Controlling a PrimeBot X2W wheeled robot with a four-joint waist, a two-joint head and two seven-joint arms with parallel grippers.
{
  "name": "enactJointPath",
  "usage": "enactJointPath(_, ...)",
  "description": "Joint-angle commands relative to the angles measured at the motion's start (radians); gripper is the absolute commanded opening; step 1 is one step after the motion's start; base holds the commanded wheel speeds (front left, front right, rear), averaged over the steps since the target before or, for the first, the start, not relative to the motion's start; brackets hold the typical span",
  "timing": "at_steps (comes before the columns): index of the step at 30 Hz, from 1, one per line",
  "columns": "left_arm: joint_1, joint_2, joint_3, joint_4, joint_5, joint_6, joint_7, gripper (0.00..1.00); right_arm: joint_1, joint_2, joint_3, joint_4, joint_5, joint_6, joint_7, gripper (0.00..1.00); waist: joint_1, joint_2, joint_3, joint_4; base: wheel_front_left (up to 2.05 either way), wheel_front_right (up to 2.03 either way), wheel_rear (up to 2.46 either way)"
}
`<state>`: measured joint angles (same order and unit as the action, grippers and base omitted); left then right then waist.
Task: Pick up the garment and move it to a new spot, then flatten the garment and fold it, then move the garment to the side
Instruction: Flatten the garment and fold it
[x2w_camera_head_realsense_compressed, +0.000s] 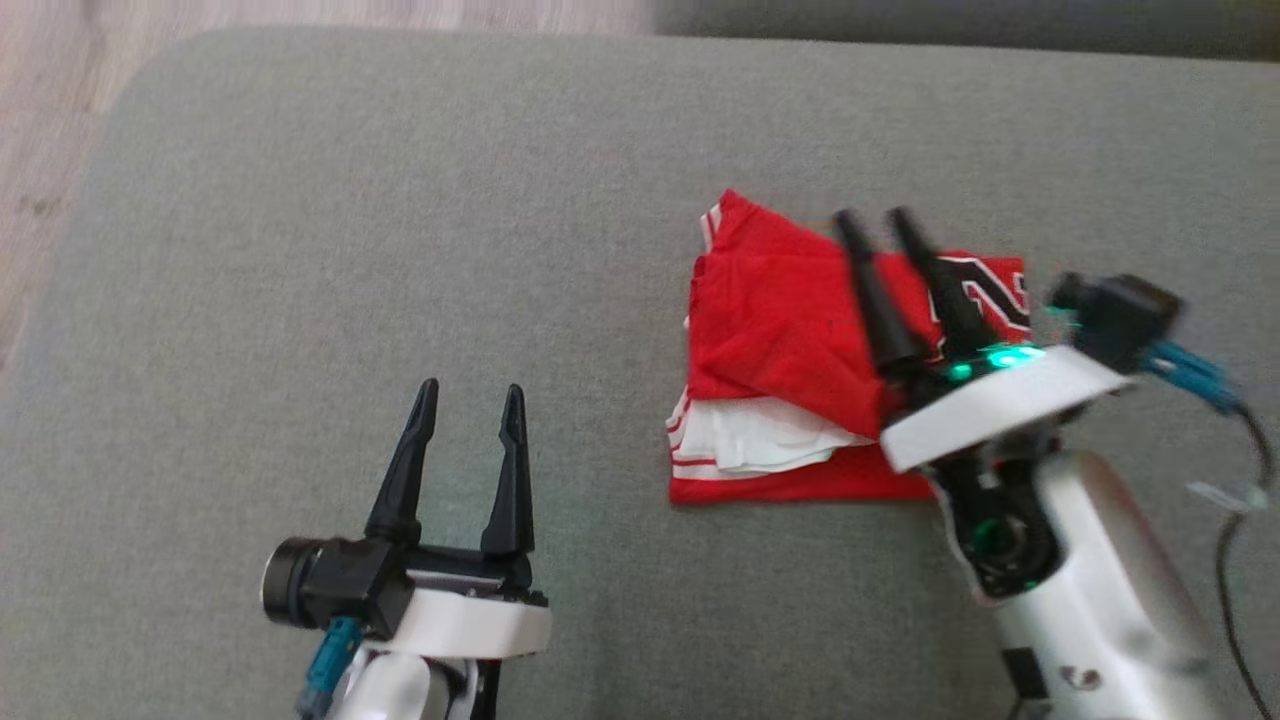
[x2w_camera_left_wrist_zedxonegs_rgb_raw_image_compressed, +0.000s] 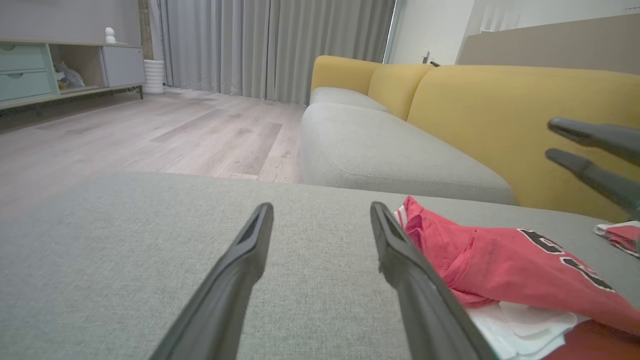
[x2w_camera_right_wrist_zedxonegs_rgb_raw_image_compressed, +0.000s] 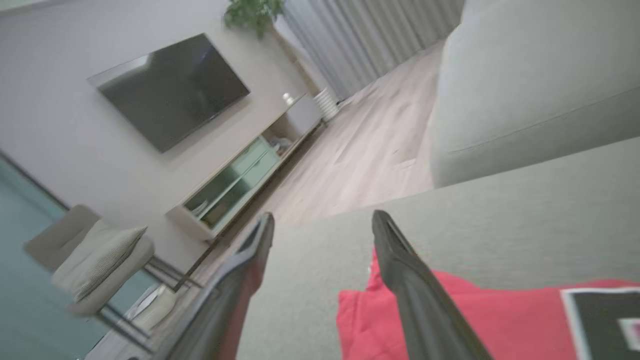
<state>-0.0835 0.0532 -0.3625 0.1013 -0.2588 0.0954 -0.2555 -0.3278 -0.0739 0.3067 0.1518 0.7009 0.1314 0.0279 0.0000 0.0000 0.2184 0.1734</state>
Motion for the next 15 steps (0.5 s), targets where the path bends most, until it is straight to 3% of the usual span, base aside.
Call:
enactJointPath(1,-0.009,-0.003,0.039,-0.022,-0.002,-0.004,-0.006,1.00,0.018,-0.004,-0.015,-0.055,0.008,-0.001,-0.044,1.00,0.0000,0.0000,-0.034,-0.025,0.00,0.00,0.00)
enactJointPath(8,0.032,-0.003,0.061,0.014,-0.003,-0.020,-0.006,1.00,0.123,-0.159,-0.090,0.011,-0.025,-0.001,-0.205,1.00,0.0000,0.0000,-0.140,-0.083,0.00,0.00,0.00)
enactJointPath(15,0.076,-0.003,0.072,0.043,-0.005,-0.030,-0.006,1.00,0.190,-0.200,-0.061,0.136,-0.040,-0.001,-0.266,1.00,0.0000,0.0000,-0.211,-0.105,0.00,0.00,0.00)
